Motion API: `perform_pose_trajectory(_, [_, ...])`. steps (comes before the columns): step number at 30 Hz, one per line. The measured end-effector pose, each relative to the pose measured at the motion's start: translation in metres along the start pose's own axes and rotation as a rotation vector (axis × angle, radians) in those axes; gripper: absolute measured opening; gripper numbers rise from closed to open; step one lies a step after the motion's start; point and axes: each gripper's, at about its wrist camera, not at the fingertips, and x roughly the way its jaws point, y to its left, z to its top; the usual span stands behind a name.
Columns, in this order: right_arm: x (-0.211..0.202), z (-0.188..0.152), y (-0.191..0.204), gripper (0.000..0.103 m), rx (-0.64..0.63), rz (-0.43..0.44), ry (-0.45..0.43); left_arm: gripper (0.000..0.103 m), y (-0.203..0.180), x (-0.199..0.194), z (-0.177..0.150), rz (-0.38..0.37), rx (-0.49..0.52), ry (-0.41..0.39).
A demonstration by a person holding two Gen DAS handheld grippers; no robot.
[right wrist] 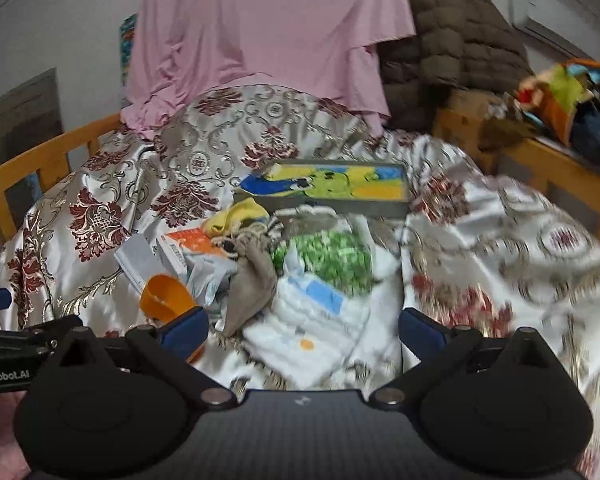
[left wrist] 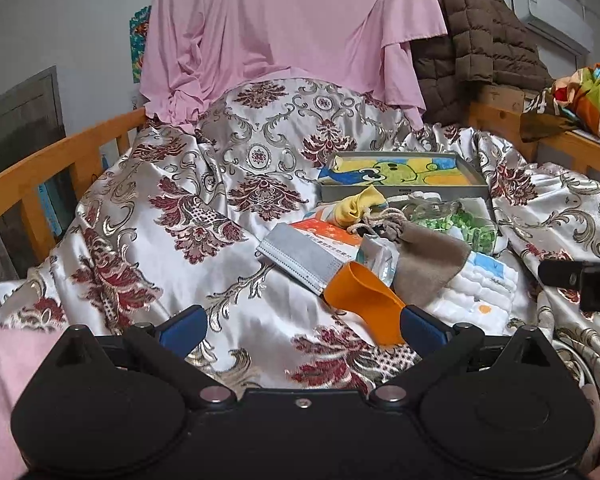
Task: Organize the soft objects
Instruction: 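Grasp the orange strap with the left tool while the right tool grasps the white diaper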
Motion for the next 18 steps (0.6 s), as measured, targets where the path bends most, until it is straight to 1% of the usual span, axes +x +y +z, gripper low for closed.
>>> perform_pose_trajectory(6, [0.032,0.020,-0.011,0.103,-0.103,0.078,0.034,0.102,0.000,0.028,0.016,-0.020,0.029,0.065])
perform_pose_trajectory(9, [0.049,0.027,-0.016,0.103,-0.160,0.143,0.059,0.102,-0.001,0.043,0.025,-0.044,0.046,0.104])
perform_pose_trajectory(13, [0.074,0.029,-0.012,0.103,-0.333,0.190,0.088,0.102,-0.001,0.062,0.041,-0.101,0.062,0.146])
perform_pose_trajectory(16, [0.089,0.020,-0.009,0.103,-0.465,0.229,0.108,0.102,0.001,0.078,0.051,-0.139,0.064,0.175])
perform_pose_trajectory(18, [0.099,0.012,-0.009,0.103,-0.494,0.256,0.117,0.102,0.003,0.091,0.054,-0.169,0.044,0.211])
